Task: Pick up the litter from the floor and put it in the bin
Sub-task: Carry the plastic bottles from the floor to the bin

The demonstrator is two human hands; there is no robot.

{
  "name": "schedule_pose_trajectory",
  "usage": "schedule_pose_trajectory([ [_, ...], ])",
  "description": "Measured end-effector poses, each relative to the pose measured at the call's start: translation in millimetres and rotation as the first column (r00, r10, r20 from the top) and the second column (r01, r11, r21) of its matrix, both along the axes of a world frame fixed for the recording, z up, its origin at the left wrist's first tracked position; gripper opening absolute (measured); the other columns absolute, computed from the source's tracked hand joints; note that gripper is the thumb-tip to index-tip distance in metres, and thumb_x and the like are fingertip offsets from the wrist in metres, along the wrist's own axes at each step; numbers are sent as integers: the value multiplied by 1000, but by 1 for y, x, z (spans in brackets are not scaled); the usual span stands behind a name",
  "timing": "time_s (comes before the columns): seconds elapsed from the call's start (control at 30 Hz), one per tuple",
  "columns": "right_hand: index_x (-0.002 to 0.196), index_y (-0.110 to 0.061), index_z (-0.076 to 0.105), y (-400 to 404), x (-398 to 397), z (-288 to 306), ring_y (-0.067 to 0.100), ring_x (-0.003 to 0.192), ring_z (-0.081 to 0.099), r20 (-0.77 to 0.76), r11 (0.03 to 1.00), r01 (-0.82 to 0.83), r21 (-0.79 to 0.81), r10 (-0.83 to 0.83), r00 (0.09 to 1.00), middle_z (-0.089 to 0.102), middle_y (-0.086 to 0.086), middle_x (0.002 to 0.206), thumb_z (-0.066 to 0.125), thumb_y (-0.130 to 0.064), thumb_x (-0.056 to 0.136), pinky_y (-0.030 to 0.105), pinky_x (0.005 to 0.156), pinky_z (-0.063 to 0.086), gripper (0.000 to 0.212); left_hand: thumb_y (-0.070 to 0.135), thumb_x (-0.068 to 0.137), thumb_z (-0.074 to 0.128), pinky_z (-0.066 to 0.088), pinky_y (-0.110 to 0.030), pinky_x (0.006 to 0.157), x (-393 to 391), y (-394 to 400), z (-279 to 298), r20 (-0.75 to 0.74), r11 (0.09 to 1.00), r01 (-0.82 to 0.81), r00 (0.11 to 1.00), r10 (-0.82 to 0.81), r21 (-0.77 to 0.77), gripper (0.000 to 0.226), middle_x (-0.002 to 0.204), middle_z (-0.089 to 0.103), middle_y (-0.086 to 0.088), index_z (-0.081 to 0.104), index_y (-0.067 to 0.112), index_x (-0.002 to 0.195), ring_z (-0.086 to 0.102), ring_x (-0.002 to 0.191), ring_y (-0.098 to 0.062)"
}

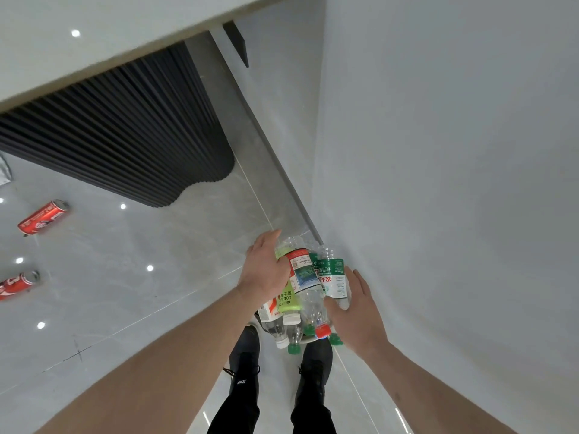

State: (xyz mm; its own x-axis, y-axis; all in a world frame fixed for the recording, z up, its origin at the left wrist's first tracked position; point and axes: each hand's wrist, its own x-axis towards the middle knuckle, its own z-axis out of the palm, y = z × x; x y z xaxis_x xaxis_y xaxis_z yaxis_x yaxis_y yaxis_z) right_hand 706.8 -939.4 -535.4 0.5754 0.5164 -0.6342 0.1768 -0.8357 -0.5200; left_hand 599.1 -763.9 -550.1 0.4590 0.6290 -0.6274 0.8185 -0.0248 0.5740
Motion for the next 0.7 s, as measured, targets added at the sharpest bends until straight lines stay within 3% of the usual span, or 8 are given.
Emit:
schedule_pose_trajectory([
  [0.17, 157, -40, 18, -19, -18, 73, 17, 150, 26, 20, 998, -31, -57, 32, 999, 18, -11, 164, 56, -47, 97, 46, 118, 34, 72, 13, 96, 50, 25, -44, 124, -73, -15, 80, -51, 998, 63, 997, -62, 18, 65, 163, 26, 2, 30, 24, 157, 23, 149, -21],
  [0.37, 157, -27, 25, -37, -67, 194, 19, 152, 21, 25, 991, -29, -128, 33, 999, 22, 0, 165, 62, -41, 92, 40, 121, 29, 76, 21, 95, 47, 25, -40, 122, -182, -38, 208, -245, 974, 225, 945, -215, 12, 66, 166, 16, 0, 26, 23, 158, 19, 150, -25],
  [0.5, 158, -26, 22, -43, -116, 259, 23, 153, 16, 29, 981, -160, -113, 164, 986, 13, -3, 167, 62, -36, 91, 41, 120, 29, 78, 26, 96, 47, 27, -40, 121, -237, -60, 283, -280, 972, 225, 940, -198, 68, 66, 167, 13, 2, 25, 25, 158, 17, 151, -24],
  [0.7, 159, -27, 16, -52, -185, 298, 25, 153, 12, 31, 900, -414, -135, 422, 906, 7, 0, 167, 56, -43, 90, 40, 121, 26, 81, 32, 97, 48, 22, -39, 123, -316, -102, 347, -287, 971, 142, 954, -83, 193, 65, 167, 11, 2, 25, 27, 158, 14, 152, -22],
])
